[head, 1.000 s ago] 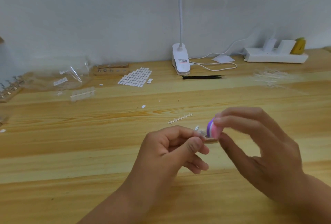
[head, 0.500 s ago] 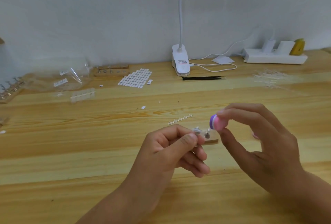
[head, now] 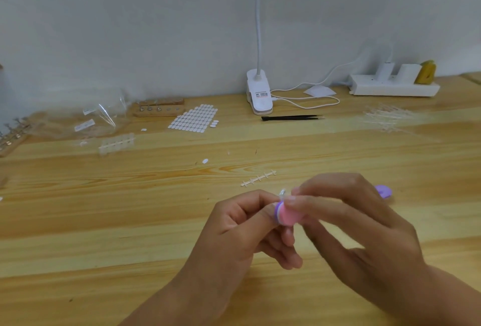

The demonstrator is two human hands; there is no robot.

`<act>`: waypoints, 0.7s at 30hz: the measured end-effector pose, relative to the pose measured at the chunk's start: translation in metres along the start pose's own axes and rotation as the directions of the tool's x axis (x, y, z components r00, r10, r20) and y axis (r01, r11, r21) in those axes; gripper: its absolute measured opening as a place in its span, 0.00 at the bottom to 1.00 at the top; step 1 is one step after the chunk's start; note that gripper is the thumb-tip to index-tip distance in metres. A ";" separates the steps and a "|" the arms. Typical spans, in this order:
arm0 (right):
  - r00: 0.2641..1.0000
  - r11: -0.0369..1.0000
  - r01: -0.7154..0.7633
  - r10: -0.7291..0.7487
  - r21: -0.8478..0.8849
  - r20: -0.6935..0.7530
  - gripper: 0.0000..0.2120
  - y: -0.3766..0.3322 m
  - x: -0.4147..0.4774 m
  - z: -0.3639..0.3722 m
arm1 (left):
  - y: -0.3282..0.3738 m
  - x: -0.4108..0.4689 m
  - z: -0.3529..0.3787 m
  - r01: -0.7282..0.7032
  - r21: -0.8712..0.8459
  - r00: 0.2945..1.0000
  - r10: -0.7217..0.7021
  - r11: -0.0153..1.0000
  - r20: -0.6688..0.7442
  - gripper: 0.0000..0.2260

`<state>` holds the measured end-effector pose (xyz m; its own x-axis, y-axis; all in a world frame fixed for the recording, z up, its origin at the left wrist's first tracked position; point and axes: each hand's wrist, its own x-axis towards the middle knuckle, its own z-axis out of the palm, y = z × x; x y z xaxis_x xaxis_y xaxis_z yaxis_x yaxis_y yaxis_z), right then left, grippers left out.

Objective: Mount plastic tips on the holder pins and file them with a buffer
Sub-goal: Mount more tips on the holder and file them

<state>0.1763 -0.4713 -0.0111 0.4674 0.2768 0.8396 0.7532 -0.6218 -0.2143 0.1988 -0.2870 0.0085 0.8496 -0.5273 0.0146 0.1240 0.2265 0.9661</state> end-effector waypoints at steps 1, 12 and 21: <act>1.000 1.000 0.018 -0.018 -0.001 0.002 0.13 -0.001 -0.001 0.001 | 0.000 0.000 0.001 -0.005 0.002 1.000 0.005 1.000 0.002 0.08; 1.000 1.000 0.005 -0.005 0.008 0.008 0.12 0.007 0.000 -0.004 | -0.002 0.001 -0.001 0.012 0.005 1.000 -0.012 1.000 0.021 0.09; 0.999 1.000 0.020 -0.020 -0.016 0.028 0.13 0.011 0.001 -0.005 | -0.002 0.001 -0.001 -0.013 0.036 1.000 0.013 0.999 0.003 0.09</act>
<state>0.1824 -0.4818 -0.0104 0.4650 0.3093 0.8295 0.7552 -0.6275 -0.1893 0.1997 -0.2870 0.0063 0.8495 -0.5269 0.0284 0.0939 0.2038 0.9745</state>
